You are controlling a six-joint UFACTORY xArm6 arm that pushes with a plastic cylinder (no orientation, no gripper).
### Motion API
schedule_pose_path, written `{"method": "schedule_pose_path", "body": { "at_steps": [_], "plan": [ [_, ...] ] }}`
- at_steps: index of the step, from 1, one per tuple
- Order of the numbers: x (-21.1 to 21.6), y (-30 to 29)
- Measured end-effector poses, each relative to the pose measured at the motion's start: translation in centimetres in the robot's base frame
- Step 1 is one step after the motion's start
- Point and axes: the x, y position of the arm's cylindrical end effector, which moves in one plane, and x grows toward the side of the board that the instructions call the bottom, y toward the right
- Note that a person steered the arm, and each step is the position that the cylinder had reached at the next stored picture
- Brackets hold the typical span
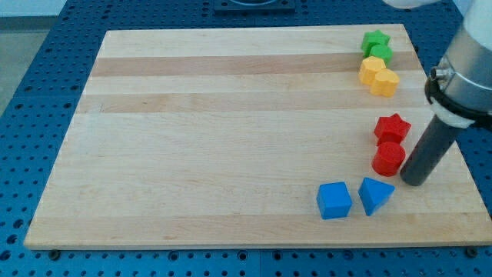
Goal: Separate the red circle from the red star
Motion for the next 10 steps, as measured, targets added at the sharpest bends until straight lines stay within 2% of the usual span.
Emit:
{"method": "schedule_pose_path", "body": {
  "at_steps": [1, 2, 3, 4, 5, 6, 7, 10],
  "plan": [
    [-0.7, -4.9],
    [-4.0, -9.1],
    [-4.6, -10.1],
    [-2.3, -9.4],
    [-0.4, -5.8],
    [-0.5, 0.6],
    [-2.5, 1.9],
    [-5.9, -12.4]
  ]
}}
